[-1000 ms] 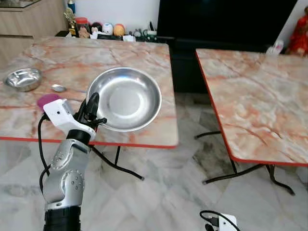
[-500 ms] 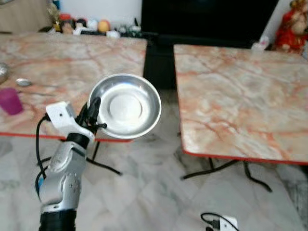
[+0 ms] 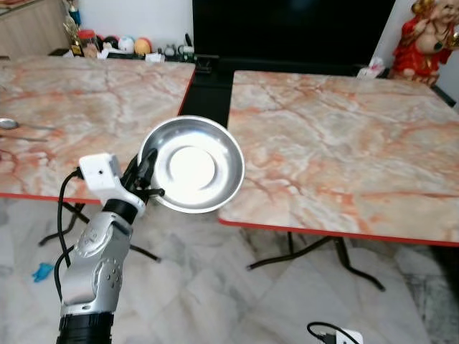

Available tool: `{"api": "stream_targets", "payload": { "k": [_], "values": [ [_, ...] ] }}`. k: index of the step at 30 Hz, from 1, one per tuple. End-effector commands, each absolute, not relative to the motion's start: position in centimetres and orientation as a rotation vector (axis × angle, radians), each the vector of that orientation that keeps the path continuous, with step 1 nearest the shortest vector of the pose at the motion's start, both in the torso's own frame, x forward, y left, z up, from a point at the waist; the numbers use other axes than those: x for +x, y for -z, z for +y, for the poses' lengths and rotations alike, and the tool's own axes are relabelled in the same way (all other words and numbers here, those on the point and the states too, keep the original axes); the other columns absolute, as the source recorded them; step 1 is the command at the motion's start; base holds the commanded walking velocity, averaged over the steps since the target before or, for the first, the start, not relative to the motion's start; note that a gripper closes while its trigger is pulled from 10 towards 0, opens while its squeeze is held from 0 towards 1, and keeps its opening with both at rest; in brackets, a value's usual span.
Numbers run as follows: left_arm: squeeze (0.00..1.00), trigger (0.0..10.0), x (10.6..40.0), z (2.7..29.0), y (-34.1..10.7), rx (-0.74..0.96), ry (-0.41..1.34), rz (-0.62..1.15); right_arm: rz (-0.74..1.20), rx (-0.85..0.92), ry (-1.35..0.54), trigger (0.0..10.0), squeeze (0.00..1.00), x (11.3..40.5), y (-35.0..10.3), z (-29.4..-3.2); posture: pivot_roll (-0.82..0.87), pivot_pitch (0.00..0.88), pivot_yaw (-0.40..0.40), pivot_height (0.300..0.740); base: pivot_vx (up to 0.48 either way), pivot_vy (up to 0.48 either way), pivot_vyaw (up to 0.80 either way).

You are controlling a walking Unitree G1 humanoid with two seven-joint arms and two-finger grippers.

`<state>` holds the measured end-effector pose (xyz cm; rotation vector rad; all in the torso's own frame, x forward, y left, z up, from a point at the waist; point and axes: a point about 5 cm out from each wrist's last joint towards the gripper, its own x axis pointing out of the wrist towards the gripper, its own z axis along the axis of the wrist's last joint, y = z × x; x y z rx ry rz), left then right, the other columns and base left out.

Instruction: Setting the table

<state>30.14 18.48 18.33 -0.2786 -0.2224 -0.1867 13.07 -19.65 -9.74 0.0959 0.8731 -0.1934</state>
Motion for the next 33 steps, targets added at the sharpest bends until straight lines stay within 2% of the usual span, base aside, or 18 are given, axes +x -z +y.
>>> {"api": "stream_targets", "payload": {
  "k": [1,13,33],
  "values": [
    [0.00,10.0,30.3,18.9,-18.7,-0.256,0.183,-0.230,0.866,0.116,0.206,10.0,0.00,13.2,9.7,-19.3,0.14,0.000,-0.023,0.740,0.000,-0.375,0.00],
    [0.00,10.0,31.0,19.2,-19.2,-0.221,0.200,-0.219,0.844,0.158,0.209,10.0,0.00,13.7,9.7,-17.6,0.14,0.000,0.019,0.740,0.000,-0.381,0.00],
    [0.00,10.0,30.8,19.2,-18.4,-0.209,0.201,-0.209,0.811,0.137,0.214,10.0,0.00,13.8,9.4,-18.5,0.12,0.000,-0.013,0.740,0.000,-0.380,0.00]
  ]
}}
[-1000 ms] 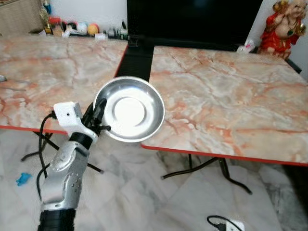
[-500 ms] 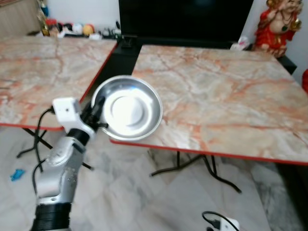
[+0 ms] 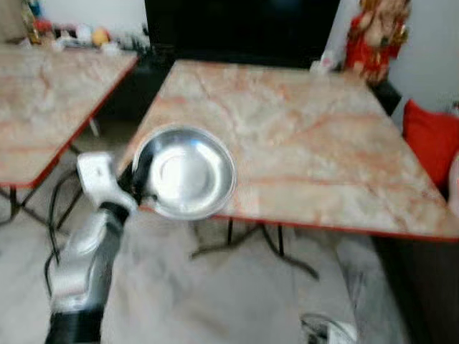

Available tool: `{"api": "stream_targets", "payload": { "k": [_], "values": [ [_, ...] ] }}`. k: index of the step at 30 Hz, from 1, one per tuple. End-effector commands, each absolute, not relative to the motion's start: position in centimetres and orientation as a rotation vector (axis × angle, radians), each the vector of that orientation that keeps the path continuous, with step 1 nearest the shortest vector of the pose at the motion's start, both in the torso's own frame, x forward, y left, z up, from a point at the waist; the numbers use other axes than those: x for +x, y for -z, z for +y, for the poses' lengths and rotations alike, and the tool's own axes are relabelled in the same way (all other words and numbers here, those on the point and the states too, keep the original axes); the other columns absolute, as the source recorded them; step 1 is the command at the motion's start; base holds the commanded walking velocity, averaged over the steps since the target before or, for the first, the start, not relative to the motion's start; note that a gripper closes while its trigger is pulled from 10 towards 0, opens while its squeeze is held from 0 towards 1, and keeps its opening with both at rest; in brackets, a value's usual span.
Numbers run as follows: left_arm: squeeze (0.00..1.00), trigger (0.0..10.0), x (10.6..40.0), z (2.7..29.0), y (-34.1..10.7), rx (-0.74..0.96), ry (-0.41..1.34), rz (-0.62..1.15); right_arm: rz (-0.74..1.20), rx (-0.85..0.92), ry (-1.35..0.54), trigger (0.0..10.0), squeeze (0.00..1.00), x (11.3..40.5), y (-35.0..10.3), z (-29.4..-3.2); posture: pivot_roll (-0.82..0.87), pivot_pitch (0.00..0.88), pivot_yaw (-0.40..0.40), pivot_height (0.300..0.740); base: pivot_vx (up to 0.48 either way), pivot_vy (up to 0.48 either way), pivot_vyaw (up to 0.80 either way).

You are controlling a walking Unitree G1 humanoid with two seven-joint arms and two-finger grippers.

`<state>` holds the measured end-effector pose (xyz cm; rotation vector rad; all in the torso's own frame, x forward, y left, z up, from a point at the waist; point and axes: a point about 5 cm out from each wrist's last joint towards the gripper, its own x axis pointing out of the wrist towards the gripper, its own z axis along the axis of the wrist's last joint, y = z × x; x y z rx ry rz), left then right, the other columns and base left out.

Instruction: Setting the table

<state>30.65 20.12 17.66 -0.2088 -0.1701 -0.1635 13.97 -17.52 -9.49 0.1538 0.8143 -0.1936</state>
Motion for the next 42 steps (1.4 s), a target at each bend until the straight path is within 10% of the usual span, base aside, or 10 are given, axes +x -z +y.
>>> {"api": "stream_targets", "payload": {
  "k": [1,42],
  "values": [
    [0.00,10.0,30.8,19.2,-18.4,-0.209,0.201,-0.209,0.811,0.137,0.214,10.0,0.00,13.8,9.4,-18.5,0.12,0.000,-0.013,0.740,0.000,-0.379,0.00],
    [0.00,10.0,30.8,19.5,-17.6,-0.230,0.170,-0.154,0.812,0.135,0.202,10.0,0.00,13.8,9.4,-18.4,0.11,0.000,-0.033,0.740,0.000,-0.107,0.00]
  ]
}}
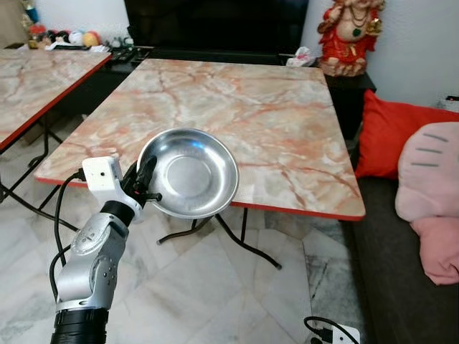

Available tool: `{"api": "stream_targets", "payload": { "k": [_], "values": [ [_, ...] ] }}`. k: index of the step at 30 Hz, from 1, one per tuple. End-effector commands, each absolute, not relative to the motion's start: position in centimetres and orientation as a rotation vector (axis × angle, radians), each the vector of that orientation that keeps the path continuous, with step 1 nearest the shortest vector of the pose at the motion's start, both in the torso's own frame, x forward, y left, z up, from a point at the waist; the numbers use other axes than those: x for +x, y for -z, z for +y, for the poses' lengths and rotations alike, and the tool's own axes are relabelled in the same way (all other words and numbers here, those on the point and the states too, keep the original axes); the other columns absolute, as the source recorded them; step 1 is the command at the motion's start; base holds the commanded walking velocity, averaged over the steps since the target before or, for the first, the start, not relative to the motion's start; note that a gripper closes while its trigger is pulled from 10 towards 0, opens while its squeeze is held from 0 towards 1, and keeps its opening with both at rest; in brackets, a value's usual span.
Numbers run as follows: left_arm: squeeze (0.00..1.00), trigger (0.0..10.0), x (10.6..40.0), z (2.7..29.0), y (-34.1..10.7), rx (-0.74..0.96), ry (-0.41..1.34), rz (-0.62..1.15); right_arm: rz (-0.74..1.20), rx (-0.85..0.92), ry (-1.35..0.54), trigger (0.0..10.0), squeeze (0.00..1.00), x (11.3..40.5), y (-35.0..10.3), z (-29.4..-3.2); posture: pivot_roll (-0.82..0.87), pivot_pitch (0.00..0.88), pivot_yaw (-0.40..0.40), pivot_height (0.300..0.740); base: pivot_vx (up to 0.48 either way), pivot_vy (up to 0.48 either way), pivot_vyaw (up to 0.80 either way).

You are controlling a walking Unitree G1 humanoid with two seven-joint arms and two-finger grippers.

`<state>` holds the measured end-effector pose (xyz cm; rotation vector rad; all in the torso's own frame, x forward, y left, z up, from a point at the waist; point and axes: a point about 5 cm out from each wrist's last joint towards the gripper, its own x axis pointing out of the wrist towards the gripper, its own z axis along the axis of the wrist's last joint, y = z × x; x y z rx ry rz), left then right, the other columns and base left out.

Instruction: Setting the table

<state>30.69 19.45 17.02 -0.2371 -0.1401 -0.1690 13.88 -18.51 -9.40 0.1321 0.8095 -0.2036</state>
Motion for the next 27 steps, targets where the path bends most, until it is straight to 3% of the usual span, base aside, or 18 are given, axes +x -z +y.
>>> {"api": "stream_targets", "payload": {
  "k": [1,8,11,17,27],
  "values": [
    [0.00,10.0,30.83,19.52,-17.59,-0.227,0.171,-0.156,0.813,0.135,0.202,10.0,0.00,13.85,9.43,-18.41,0.11,0.000,-0.033,0.740,0.000,0.000,0.00],
    [0.00,10.0,30.86,19.54,-17.56,-0.232,0.164,-0.150,0.820,0.140,0.203,10.0,0.00,13.84,9.48,-18.35,0.11,0.000,-0.034,0.740,0.000,0.000,0.00],
    [0.00,10.0,30.86,19.51,-17.56,-0.237,0.166,-0.150,0.827,0.147,0.212,10.0,0.00,13.80,9.53,-18.35,0.11,0.000,-0.034,0.740,0.264,0.000,0.00],
    [0.00,10.0,30.92,19.59,-17.56,-0.239,0.158,-0.152,0.822,0.146,0.210,10.0,0.00,14.13,9.44,-18.12,0.11,0.000,-0.037,0.740,0.308,0.000,-0.73],
    [0.00,10.0,30.85,19.45,-17.57,-0.243,0.164,-0.152,0.776,0.139,0.209,10.0,0.00,14.60,9.07,-18.37,0.11,0.000,-0.036,0.740,0.366,0.000,0.00]
  ]
}}
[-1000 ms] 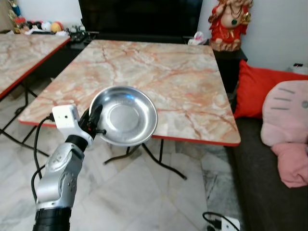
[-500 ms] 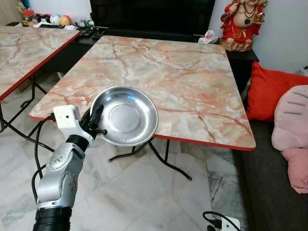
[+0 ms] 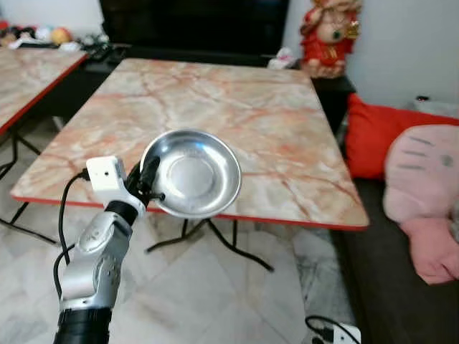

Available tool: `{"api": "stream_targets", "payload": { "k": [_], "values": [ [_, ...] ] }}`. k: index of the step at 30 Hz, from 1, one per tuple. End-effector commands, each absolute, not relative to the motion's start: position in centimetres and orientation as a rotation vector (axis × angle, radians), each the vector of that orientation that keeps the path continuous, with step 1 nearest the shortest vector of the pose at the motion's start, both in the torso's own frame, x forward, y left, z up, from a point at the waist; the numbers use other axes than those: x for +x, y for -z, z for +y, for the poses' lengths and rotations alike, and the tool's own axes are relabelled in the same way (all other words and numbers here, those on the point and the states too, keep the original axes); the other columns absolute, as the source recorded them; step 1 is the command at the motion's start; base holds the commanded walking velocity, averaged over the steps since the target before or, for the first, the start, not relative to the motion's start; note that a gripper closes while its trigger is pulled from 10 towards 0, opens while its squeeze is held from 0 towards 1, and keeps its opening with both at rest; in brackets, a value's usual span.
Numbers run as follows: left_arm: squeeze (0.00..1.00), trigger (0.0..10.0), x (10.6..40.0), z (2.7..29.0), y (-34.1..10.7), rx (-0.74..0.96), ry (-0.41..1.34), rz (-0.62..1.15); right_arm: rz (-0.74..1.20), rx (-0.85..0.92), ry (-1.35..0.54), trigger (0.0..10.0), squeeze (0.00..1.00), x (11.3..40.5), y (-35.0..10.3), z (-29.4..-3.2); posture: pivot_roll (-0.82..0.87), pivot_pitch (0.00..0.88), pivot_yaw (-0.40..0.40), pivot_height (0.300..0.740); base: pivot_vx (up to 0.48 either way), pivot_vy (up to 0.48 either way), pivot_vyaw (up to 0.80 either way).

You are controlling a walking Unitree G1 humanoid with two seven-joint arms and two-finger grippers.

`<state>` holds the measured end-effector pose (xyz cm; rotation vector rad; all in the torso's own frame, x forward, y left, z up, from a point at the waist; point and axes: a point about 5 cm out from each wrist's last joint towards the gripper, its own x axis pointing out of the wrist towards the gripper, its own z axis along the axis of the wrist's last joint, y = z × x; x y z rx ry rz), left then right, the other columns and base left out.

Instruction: Setting the table

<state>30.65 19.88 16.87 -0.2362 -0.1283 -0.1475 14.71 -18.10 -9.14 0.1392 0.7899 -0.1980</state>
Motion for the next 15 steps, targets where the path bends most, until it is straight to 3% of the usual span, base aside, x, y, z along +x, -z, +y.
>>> {"api": "stream_targets", "payload": {
  "k": [1,11,15],
  "values": [
    [0.00,10.0,30.85,19.45,-17.60,-0.244,0.165,-0.153,0.773,0.139,0.209,10.0,0.00,14.61,9.06,-18.37,0.11,0.000,-0.035,0.740,0.375,0.000,0.00],
    [0.00,10.0,30.81,19.04,-17.51,-0.262,0.203,-0.138,0.755,0.144,0.210,10.0,0.00,14.91,8.90,-18.12,0.11,0.000,-0.033,0.740,0.279,0.000,0.00],
    [0.00,10.0,30.71,18.67,-17.28,-0.304,0.252,-0.109,0.764,0.141,0.205,10.0,0.00,14.89,8.96,-18.01,0.11,0.000,-0.034,0.740,0.000,0.000,-0.66]
  ]
}}
